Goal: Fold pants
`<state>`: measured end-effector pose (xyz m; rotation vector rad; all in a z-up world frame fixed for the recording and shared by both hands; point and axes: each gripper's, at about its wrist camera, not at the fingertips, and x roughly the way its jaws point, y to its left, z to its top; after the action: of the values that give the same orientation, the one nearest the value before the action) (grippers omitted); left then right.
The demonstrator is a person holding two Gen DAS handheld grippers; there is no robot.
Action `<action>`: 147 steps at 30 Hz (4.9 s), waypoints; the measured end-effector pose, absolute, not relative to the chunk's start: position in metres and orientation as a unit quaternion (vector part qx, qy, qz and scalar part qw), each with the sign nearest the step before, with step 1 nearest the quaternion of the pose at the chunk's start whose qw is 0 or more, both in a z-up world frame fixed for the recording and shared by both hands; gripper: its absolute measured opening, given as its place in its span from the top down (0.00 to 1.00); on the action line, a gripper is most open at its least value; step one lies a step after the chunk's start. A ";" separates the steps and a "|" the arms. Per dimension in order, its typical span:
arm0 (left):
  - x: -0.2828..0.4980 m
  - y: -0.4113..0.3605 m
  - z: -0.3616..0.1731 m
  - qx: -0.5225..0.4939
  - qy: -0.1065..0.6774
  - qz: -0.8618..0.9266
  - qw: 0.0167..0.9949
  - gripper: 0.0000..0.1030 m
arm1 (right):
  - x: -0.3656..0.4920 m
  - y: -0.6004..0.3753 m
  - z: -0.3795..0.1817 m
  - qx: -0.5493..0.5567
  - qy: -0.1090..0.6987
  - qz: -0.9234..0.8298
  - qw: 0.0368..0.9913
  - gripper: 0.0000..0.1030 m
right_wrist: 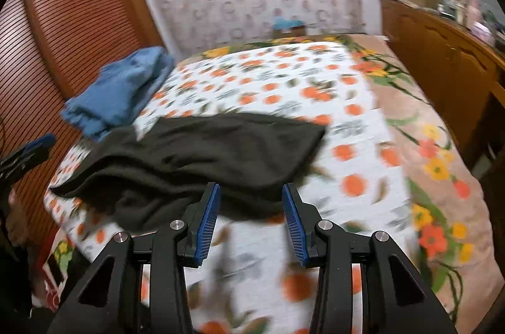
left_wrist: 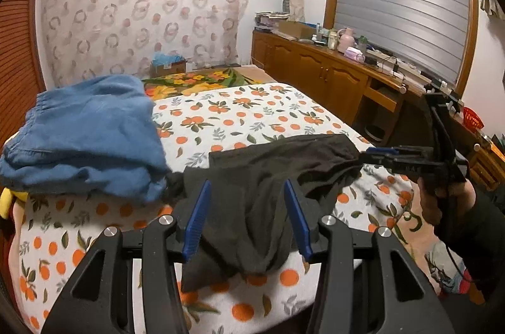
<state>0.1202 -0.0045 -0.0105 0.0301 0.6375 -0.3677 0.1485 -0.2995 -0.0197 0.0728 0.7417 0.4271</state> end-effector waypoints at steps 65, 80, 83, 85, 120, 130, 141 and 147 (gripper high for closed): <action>0.131 0.055 -0.035 -0.023 0.298 -0.081 0.951 0.29 | 0.138 -0.159 -0.006 0.004 0.372 0.318 0.872 0.56; 0.122 0.050 -0.040 -0.004 0.293 -0.080 0.953 0.29 | 0.132 -0.142 -0.015 0.023 0.404 0.328 0.854 0.52; 0.126 0.047 -0.039 -0.003 0.298 -0.093 0.950 0.29 | 0.135 -0.142 -0.019 0.023 0.410 0.337 0.847 0.91; 0.130 0.043 -0.037 -0.003 0.301 -0.105 0.948 0.29 | 0.135 -0.146 -0.017 0.018 0.404 0.337 0.850 0.96; 0.353 -0.117 -0.047 0.100 0.421 -0.241 0.868 0.47 | 0.185 -0.367 -0.007 0.048 0.364 0.153 0.918 0.96; 0.401 -0.145 -0.071 0.120 0.477 -0.253 0.833 0.51 | 0.201 -0.380 -0.016 0.066 0.376 0.171 0.908 0.96; 0.388 -0.140 -0.064 0.094 0.470 -0.261 0.838 0.95 | 0.197 -0.376 -0.018 0.066 0.375 0.171 0.908 0.96; 0.345 -0.112 -0.015 0.074 0.410 -0.238 0.878 0.95 | 0.186 -0.374 -0.009 0.065 0.361 0.175 0.914 0.96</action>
<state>0.3447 -0.1122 -0.0150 0.1538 0.8545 -0.4966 0.1860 -0.3738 -0.0086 0.1343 0.7425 0.3596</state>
